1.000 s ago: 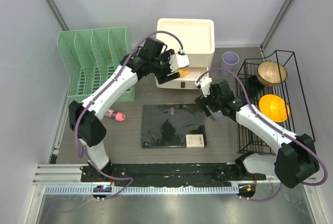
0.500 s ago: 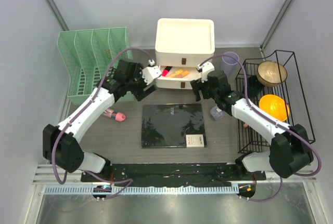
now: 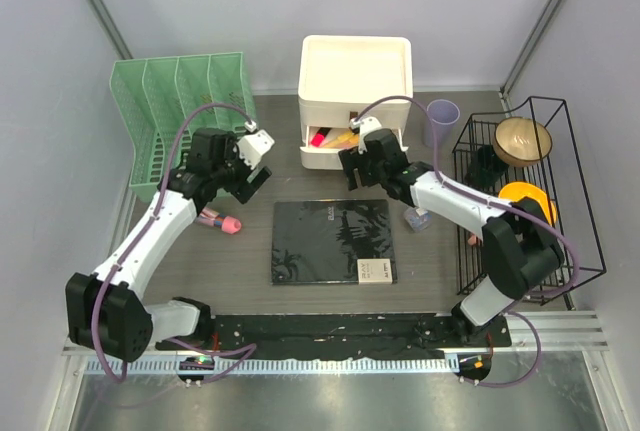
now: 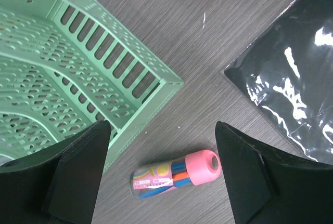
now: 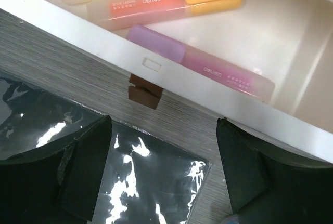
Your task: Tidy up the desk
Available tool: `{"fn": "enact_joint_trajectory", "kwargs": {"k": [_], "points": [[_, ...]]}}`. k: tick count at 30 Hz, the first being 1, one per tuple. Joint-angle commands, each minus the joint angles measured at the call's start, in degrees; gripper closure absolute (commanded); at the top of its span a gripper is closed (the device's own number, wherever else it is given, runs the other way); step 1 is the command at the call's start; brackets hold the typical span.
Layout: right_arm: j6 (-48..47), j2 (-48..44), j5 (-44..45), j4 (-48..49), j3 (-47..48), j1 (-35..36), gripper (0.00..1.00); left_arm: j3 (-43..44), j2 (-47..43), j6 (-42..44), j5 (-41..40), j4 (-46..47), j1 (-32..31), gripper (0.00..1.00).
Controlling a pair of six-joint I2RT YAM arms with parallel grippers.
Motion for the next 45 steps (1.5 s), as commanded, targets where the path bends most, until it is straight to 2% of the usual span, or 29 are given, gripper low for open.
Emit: {"fn": "enact_joint_trajectory", "kwargs": {"k": [1, 9, 13, 17, 27, 45], "points": [[2.5, 1.3, 6.0, 7.7, 4.0, 1.7, 0.15, -1.3, -2.6, -1.4, 1.1, 3.1, 1.3, 0.13], [6.1, 4.2, 17.4, 12.6, 5.4, 4.9, 0.15, -2.6, -2.9, -1.5, 2.0, 4.2, 2.0, 0.14], [5.9, 4.7, 21.4, 19.8, 4.1, 6.6, 0.13, -3.0, -2.7, -1.6, 2.3, 4.6, 2.2, 0.14], [5.5, 7.0, 24.4, 22.6, 5.4, 7.8, 0.13, -3.7, -2.6, -1.8, 2.3, 5.0, 2.2, 0.14], [6.7, 12.5, 26.4, 25.0, 10.0, 8.5, 0.13, -3.4, -2.2, -2.8, 1.5, 4.8, 2.2, 0.14], [-6.4, 21.3, 31.2, 36.6, 15.5, 8.4, 0.13, -5.0, -2.4, -3.1, 2.4, 5.1, 2.3, 0.13]]}}
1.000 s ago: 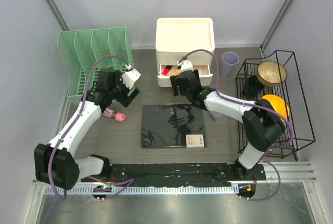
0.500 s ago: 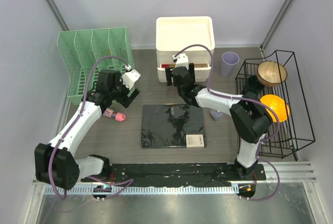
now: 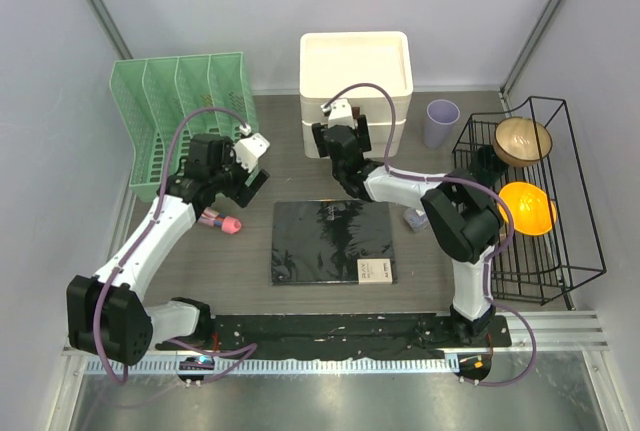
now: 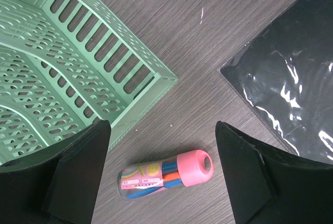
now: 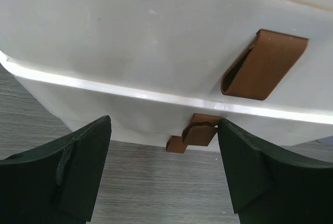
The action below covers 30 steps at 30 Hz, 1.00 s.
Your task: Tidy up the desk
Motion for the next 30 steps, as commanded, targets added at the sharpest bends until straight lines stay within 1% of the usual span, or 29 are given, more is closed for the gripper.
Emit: {"fn": "enact_joint_trajectory", "kwargs": {"k": [1, 12, 16, 18, 24, 30], "points": [[-4.2, 0.5, 1.2, 8.9, 3.1, 0.1, 0.13, -1.2, -1.1, -0.4, 1.7, 2.5, 0.4, 0.13], [-5.3, 2.5, -0.4, 9.7, 4.4, 0.1, 0.14, -1.7, 0.5, -0.8, 2.1, 3.1, 0.3, 0.13], [-2.6, 2.0, -1.7, 6.8, 3.9, 0.2, 0.14, -1.8, 0.9, -0.8, 2.5, 3.3, 0.3, 0.13], [-1.2, 0.8, -2.4, 4.6, 2.7, 0.3, 0.14, -1.7, 1.0, -0.7, 2.6, 3.4, 0.3, 0.13], [0.1, -1.9, -2.5, 3.4, -1.4, 0.8, 0.14, -1.5, 2.0, -0.6, 3.5, 3.9, 0.3, 0.13], [1.7, -1.8, -0.2, 2.1, -2.2, 0.9, 0.14, -0.8, 3.9, -0.8, 4.6, 4.5, 0.3, 0.13]]}}
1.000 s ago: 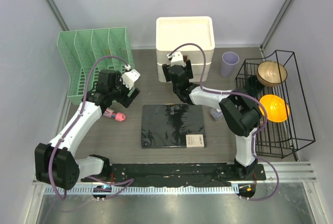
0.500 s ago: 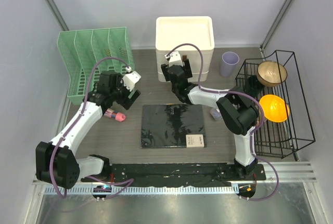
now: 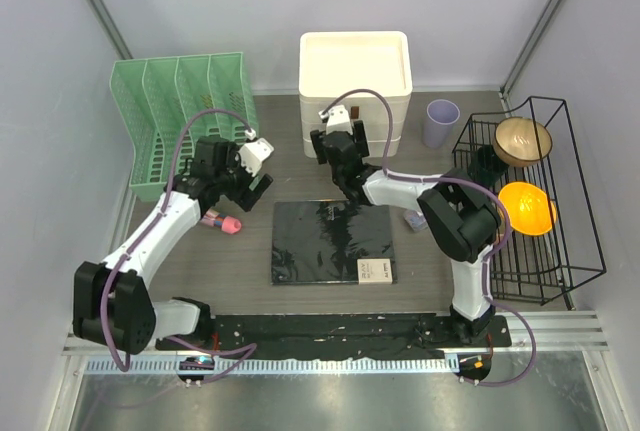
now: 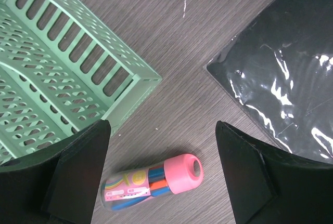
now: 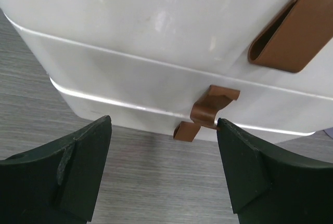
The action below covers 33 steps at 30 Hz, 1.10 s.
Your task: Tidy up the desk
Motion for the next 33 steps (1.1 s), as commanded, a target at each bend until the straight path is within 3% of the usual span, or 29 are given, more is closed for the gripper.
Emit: {"fn": "enact_joint_trajectory", "kwargs": {"k": [1, 10, 23, 33], "points": [[2.5, -2.6, 1.7, 0.6, -0.6, 0.4, 0.15, 1.0, 1.2, -0.7, 2.2, 2.8, 0.3, 0.13], [1.5, 2.1, 7.2, 0.2, 0.8, 0.4, 0.17, 0.6, 1.2, -0.5, 2.3, 3.1, 0.2, 0.13], [1.9, 5.7, 8.2, 0.1, 2.2, -0.5, 0.18, -0.9, -0.3, -0.4, 2.3, 2.9, 0.2, 0.13], [1.4, 8.2, 7.9, 1.6, 3.6, -1.8, 0.26, -1.2, -0.2, -0.3, 2.2, 3.2, 0.2, 0.13]]}}
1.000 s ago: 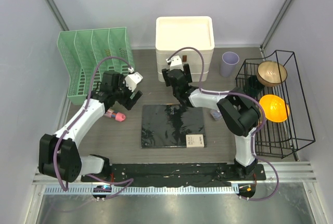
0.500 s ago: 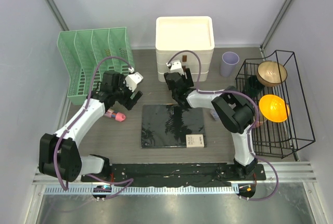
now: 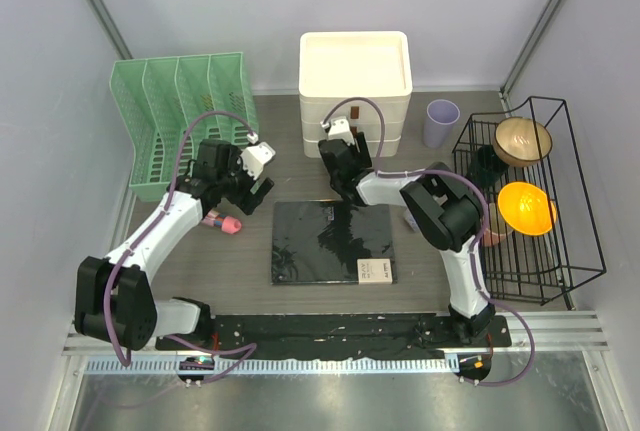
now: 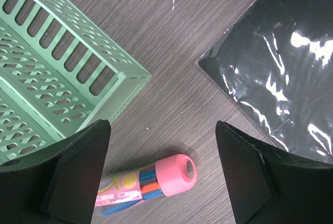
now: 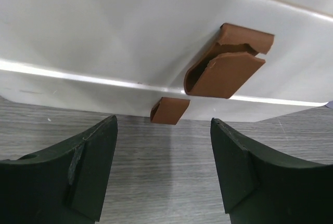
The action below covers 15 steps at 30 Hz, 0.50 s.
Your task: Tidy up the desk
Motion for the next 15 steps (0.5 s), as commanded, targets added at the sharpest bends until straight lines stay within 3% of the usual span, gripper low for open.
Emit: {"fn": "enact_joint_trajectory", "kwargs": {"k": [1, 15], "points": [[-0.9, 0.9, 1.3, 4.6, 2.7, -1.0, 0.27, 0.0, -1.7, -0.2, 0.9, 2.8, 0.3, 0.13], [-4.3, 2.5, -1.7, 10.3, 1.1, -2.0, 0.4, 0.0, -1.1, -0.6, 1.0, 2.9, 0.2, 0.13]]}}
